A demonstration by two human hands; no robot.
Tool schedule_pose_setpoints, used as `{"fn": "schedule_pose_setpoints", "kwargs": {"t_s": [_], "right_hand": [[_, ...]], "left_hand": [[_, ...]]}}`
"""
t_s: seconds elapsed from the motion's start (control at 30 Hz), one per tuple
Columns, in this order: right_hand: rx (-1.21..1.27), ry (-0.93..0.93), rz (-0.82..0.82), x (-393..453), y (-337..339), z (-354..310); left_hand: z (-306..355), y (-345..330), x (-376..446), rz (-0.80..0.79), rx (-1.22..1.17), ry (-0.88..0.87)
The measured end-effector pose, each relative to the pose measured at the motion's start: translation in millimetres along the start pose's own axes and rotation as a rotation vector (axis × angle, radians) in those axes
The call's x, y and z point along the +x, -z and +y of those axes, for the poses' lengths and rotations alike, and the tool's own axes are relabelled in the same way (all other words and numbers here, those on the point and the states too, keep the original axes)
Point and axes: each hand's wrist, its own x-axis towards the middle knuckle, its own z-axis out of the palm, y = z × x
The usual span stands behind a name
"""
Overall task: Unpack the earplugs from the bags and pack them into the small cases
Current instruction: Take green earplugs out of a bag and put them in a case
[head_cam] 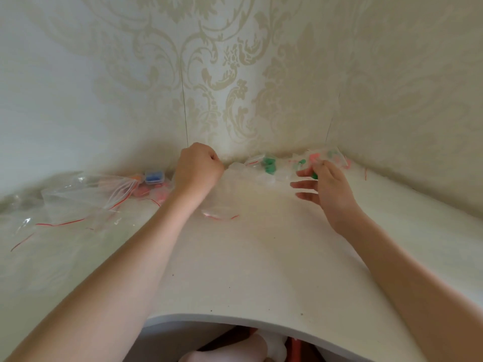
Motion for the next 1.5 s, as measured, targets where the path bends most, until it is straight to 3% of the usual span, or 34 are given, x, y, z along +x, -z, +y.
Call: {"fn": "schedule_pose_setpoints", "kwargs": {"t_s": [0.1,0.23,0.4,0.53,0.63,0.73,0.83,0.93,1.13,1.3,1.5], "right_hand": [[-0.058,-0.036,0.021,0.5,2.0,1.5],[-0.137,-0.021,-0.036,-3.2,-2.1,3.2],[-0.312,0.024,-0.093,-2.7,-1.2,8.7],[-0.366,-0.011,-0.039,-0.3,3.6,8.4],[-0.377,-0.014,-0.069,-2.9,2.6,4.4],[-0.388,0.034,-0.123,-8.4,-4.7,-0.6],[-0.518,0.093,-0.156,-12.4,-9.5,1.6],[-0.627,0.128,-0.142,-12.4,-8.6,7.1],[-0.367,0.029,-0.182,-8.9,-9.5,4.3],[-0.123,-0.121,-0.353,-12.9,-3.4,0.7],[0.023,-0.179,-0.426,-14.8,-5.4,-3.1]], "left_hand": [[-1.0,11.6,0.2,-0.069,0.128,0.069],[-7.6,11.8,2.2,0.023,0.266,-0.07],[-31.8,-6.6,9.3,-0.228,0.529,-0.12],[-35.9,-10.5,13.0,-0.116,0.323,-0.167],[-17.4,-9.8,6.0,0.025,-0.007,-0.24],[10.8,-18.3,-14.6,-0.09,-0.353,-0.327],[26.9,-35.6,-41.8,-0.174,-0.267,-0.582],[35.9,-44.8,-57.6,-0.186,-0.206,-0.726],[33.1,-43.1,-50.0,-0.174,-0.303,-0.586],[32.5,-39.8,-52.1,-0.186,-0.26,-0.615],[31.8,-42.5,-49.4,-0.226,-0.265,-0.599]]}}
